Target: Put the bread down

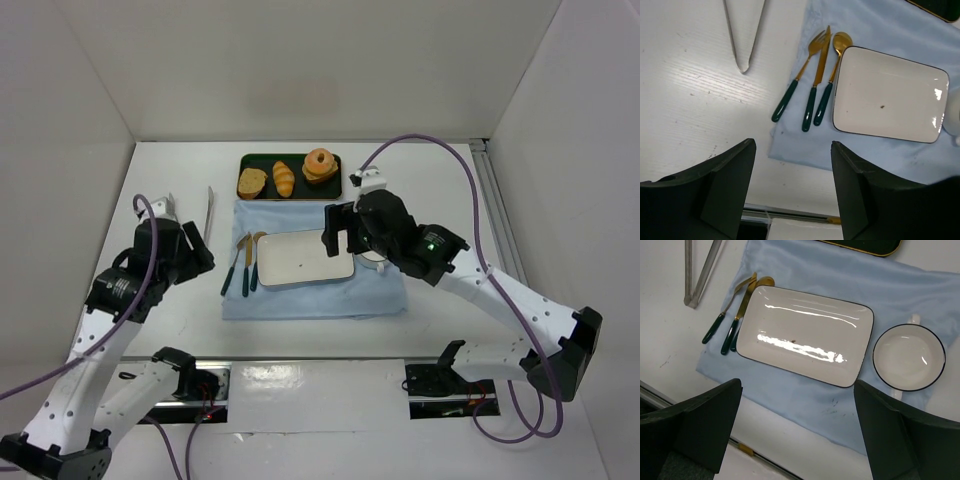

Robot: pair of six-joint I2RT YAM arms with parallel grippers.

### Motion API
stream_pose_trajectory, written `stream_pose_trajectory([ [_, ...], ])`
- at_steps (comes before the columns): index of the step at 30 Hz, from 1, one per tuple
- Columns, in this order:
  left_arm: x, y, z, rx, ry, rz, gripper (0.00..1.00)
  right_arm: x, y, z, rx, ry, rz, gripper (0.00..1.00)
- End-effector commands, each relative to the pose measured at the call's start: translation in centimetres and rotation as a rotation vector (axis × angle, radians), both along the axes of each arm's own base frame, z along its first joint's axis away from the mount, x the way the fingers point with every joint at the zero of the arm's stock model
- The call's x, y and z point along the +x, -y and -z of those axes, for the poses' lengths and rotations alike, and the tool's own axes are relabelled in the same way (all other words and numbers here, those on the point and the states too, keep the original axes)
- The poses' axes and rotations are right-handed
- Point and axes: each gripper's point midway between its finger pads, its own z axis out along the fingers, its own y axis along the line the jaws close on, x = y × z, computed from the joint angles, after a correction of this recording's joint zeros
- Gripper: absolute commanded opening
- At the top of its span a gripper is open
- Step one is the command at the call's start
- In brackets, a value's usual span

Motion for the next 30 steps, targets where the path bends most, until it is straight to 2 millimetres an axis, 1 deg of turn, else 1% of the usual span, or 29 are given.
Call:
stream_pose_trajectory([
  [1, 1.0, -1.3, -0.1, 0.089, 0.016, -0.025, 0.74, -0.6, 1.4, 0.0, -0.004, 0.006, 0.044, 1.00],
  [2, 1.4, -1.2, -0.2, 0.097, 0.019, -0.017, 0.76, -0.7, 1.5, -0.3, 0.011, 0.007, 0.049, 1.00],
  [4, 1.8, -1.5, 0.6, 0.121, -0.014, -0.030, 0.77, -0.7, 1.7, -0.7, 0.022, 0.015, 0.063, 1.00],
  [6, 2.6, -1.4, 1.4, 0.149, -0.058, -0.028, 0.81, -0.5, 1.9, -0.5, 0.022, 0.015, 0.072, 1.00],
  [8, 3.3, -1.5, 1.6, 0.168, -0.072, -0.028, 0.83, -0.6, 1.7, -0.5, 0.026, 0.010, 0.063, 1.00],
  [9, 3.8, -1.8, 2.2, 0.197, -0.100, -0.045, 0.84, -0.2, 1.9, -0.1, 0.017, 0.003, 0.074, 1.00],
  [10, 4.3, -1.9, 2.6, 0.211, -0.111, -0.054, 0.84, -0.3, 1.6, -0.5, 0.029, 0.004, 0.064, 1.00],
  [11, 4.7, -2.1, 2.8, 0.228, -0.124, -0.064, 0.84, -0.2, 1.3, -0.5, 0.023, 0.002, 0.051, 1.00],
  [12, 4.9, -2.2, 3.4, 0.247, -0.151, -0.071, 0.84, 0.2, 1.5, -0.1, 0.014, -0.005, 0.062, 1.00],
  [13, 5.7, -2.4, 4.3, 0.276, -0.186, -0.082, 0.84, 0.2, 1.2, -0.7, 0.027, 0.000, 0.054, 1.00],
  [14, 6.1, -2.3, 4.8, 0.283, -0.206, -0.079, 0.84, 0.3, 1.1, -0.9, 0.025, -0.002, 0.054, 1.00],
  [15, 6.7, -2.5, 6.1, 0.288, -0.247, -0.098, 0.84, 0.6, 1.5, -0.9, 0.017, 0.002, 0.059, 1.00],
  [17, 7.9, -2.6, 6.9, 0.272, -0.256, -0.111, 0.84, 0.6, 1.4, -0.8, 0.010, -0.004, 0.059, 1.00],
  [18, 8.3, -2.7, 7.4, 0.254, -0.264, -0.125, 0.84, 1.0, 1.6, -1.4, 0.019, 0.004, 0.071, 1.00],
  [19, 8.7, -3.0, 8.4, 0.223, -0.293, -0.131, 0.84, 0.9, 1.4, -1.8, 0.031, 0.007, 0.063, 1.00],
  [20, 9.2, -3.1, 8.8, 0.209, -0.296, -0.137, 0.84, 0.8, 1.5, -1.6, 0.024, 0.001, 0.062, 1.00],
  [21, 9.7, -3.5, 9.3, 0.205, -0.292, -0.152, 0.84, 1.0, 1.8, -1.9, 0.025, 0.002, 0.072, 1.00],
  [22, 10.0, -3.8, 9.7, 0.177, -0.301, -0.162, 0.84, 1.0, 1.8, -1.9, 0.018, 0.006, 0.067, 1.00],
  [23, 10.2, -4.1, 10.6, 0.167, -0.325, -0.167, 0.84, 1.2, 2.2, -2.1, 0.017, 0.005, 0.076, 1.00],
  [25, 11.1, -5.0, 11.1, 0.148, -0.320, -0.197, 0.84, 1.3, 2.6, -1.9, 0.009, -0.002, 0.087, 1.00],
  [27, 11.7, -5.0, 12.1, 0.116, -0.342, -0.195, 0.84, 1.0, 2.8, -2.0, 0.008, -0.003, 0.087, 1.00],
  [29, 12.6, -5.6, 12.2, 0.118, -0.343, -0.192, 0.84, 1.2, 3.2, -1.8, 0.001, -0.009, 0.098, 1.00],
  [30, 12.5, -5.7, 13.3, 0.104, -0.377, -0.193, 0.84, 1.1, 3.3, -2.1, 0.008, -0.003, 0.098, 1.00],
])
